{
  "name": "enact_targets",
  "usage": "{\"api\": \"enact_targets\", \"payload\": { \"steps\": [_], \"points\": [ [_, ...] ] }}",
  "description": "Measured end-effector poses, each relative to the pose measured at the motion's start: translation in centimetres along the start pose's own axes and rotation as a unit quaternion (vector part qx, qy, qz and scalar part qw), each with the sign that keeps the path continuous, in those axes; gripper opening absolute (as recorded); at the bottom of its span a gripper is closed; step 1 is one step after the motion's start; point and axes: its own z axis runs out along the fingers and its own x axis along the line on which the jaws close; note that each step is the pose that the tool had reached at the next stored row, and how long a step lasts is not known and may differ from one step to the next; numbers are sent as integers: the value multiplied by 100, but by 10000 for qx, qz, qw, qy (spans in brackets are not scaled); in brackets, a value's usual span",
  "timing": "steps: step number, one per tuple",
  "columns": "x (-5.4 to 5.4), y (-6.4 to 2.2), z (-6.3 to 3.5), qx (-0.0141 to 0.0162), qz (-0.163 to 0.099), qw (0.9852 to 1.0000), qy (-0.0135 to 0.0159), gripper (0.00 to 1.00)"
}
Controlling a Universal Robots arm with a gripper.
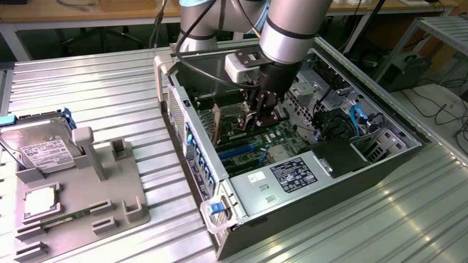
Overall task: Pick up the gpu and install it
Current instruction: 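Insert the gpu into the slot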
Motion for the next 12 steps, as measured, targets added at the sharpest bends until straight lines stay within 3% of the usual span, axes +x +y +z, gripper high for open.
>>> {"api": "enact_targets", "payload": {
  "steps": [4, 12],
  "points": [
    [4, 13, 93, 0, -1, 10000, -1, 27],
    [48, 57, 189, 0, -1, 10000, -13, 27]
  ]
}}
